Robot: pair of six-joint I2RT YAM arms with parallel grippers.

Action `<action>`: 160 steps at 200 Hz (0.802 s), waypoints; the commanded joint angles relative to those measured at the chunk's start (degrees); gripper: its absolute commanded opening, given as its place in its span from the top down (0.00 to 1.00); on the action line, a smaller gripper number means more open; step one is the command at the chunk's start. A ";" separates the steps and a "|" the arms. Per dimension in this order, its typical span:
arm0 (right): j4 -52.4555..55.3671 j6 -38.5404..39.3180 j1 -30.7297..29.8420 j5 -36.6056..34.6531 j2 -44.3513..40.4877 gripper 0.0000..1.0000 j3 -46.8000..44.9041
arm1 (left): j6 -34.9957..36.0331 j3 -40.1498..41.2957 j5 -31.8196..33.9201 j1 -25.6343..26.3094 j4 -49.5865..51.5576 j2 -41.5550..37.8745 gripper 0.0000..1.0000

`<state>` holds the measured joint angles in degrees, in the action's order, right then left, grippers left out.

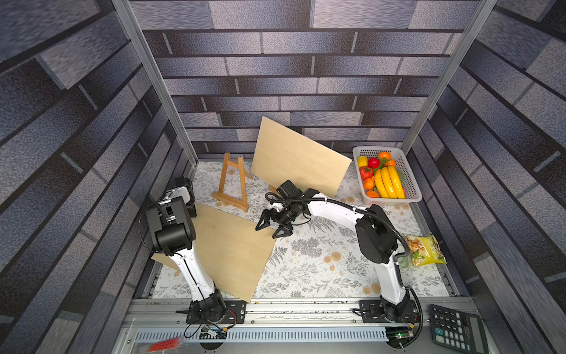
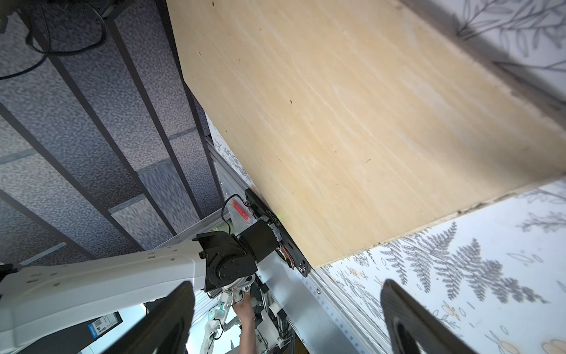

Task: Assemble the easel
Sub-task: Pick up the drawing board from the center of the board.

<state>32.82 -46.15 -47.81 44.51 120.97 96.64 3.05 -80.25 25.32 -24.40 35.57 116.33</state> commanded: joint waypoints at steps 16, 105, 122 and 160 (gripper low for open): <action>-2.04 -1.99 0.35 1.67 2.41 0.05 1.57 | 0.66 -1.46 -0.76 -2.07 1.42 1.82 1.00; 0.27 -0.79 1.75 -2.04 2.56 0.05 2.19 | -0.99 3.31 -1.65 0.40 4.41 0.82 1.00; 2.79 0.87 1.92 -3.49 2.52 0.05 2.33 | -2.26 5.09 -3.14 0.76 5.45 0.05 1.00; 15.22 5.22 2.02 -13.05 1.25 0.03 -0.01 | -4.29 10.93 -4.56 2.55 5.81 -1.93 1.00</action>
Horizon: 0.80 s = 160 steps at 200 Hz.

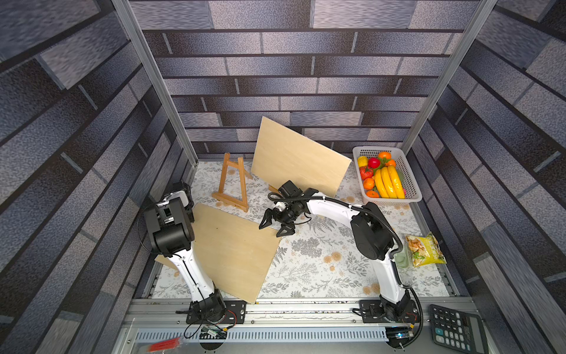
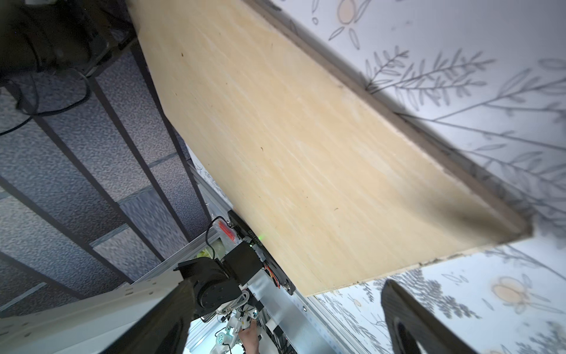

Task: Assemble the easel
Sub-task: Pick up the drawing board from the center of the board.

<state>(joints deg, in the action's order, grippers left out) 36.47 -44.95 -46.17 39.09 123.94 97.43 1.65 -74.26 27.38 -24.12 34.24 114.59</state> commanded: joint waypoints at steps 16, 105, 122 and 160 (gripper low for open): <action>13.41 4.95 0.38 -10.34 -3.93 0.01 -5.33 | -2.85 6.27 -6.13 2.42 7.43 -1.54 1.00; -4.30 -3.49 -0.75 -8.08 -17.76 0.01 -28.69 | -2.81 8.65 -5.86 3.55 10.48 -6.24 1.00; -9.54 -6.13 -1.41 -6.80 -18.98 0.01 -32.34 | -2.73 8.78 -5.40 4.49 11.56 -7.01 1.00; -15.37 -10.00 -2.91 -6.58 -20.58 0.02 -38.14 | -4.09 10.16 -6.82 6.69 13.57 -8.04 1.00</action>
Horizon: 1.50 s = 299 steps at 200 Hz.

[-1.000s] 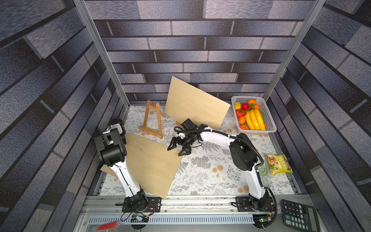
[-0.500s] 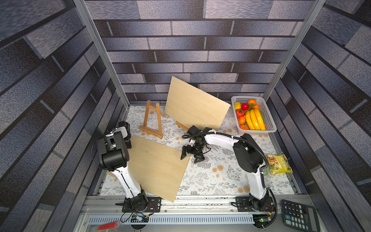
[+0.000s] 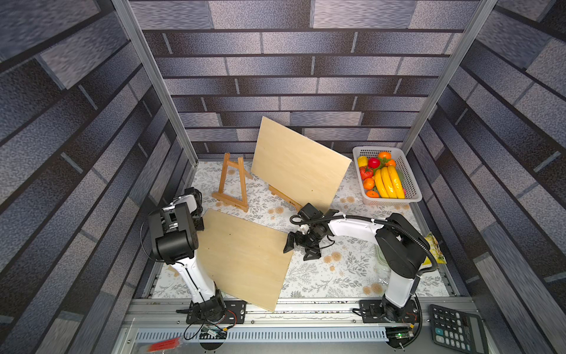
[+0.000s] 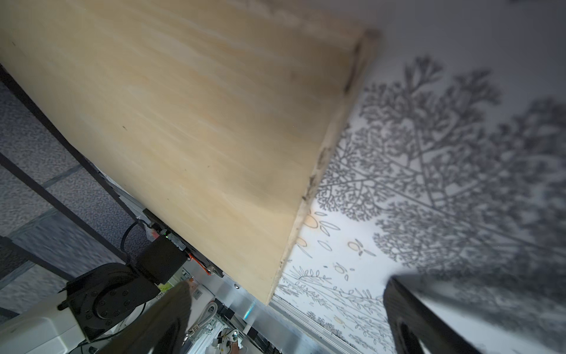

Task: Assemble the easel
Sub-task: Pick up the drawing board from the center of the board.

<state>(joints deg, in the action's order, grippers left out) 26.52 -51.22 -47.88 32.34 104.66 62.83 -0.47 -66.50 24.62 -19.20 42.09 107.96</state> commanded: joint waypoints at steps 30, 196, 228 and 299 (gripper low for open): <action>-4.84 -6.94 -1.95 -1.25 -5.22 0.03 -8.55 | -2.54 4.42 -3.87 2.46 5.92 -2.79 1.00; -22.01 -46.22 -29.29 -21.73 -17.69 0.05 -28.56 | -3.49 4.89 -12.40 7.00 8.98 -8.40 1.00; -26.18 -48.64 -32.32 -26.30 -17.90 0.06 -29.38 | -3.31 5.20 -13.16 6.94 8.75 -9.26 1.00; -57.06 -40.37 -33.57 -36.69 -15.84 0.10 -37.35 | -3.07 4.98 -13.81 8.22 8.94 -8.75 1.00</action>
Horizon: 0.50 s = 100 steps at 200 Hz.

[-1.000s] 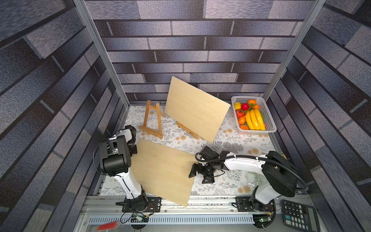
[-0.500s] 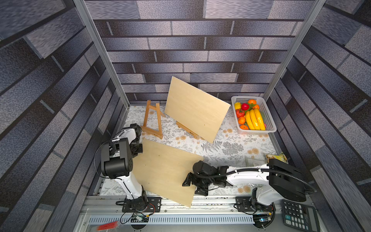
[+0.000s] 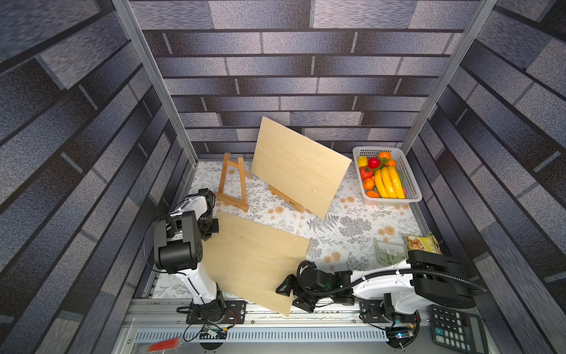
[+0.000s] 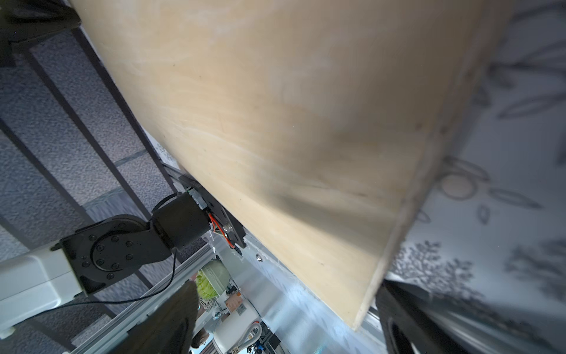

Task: Assemble the easel
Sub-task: Pick up the drawing board from the center of the board.

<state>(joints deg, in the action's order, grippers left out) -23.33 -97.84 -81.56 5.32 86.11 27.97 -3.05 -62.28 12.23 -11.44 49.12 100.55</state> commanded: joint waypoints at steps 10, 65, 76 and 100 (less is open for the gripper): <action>-9.06 8.72 -0.33 -10.64 2.11 0.11 -2.56 | -0.47 0.67 -1.51 0.43 2.03 -1.16 1.00; -18.39 21.56 -1.57 -13.95 -3.16 0.17 -2.60 | -0.30 -0.01 -3.94 -0.13 2.62 0.78 1.00; -19.07 22.90 -1.63 -13.84 -3.75 0.18 -2.16 | -0.32 -0.05 -4.43 -0.45 2.66 0.88 1.00; -18.31 25.27 -2.03 -14.27 -5.75 0.19 -1.36 | -0.36 -0.12 -5.19 -1.10 2.65 1.11 1.00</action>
<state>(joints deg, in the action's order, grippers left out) -32.82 -78.87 -83.77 -4.47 84.23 24.14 -3.05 -62.76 10.76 -11.90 49.12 100.55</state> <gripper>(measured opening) 0.817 0.036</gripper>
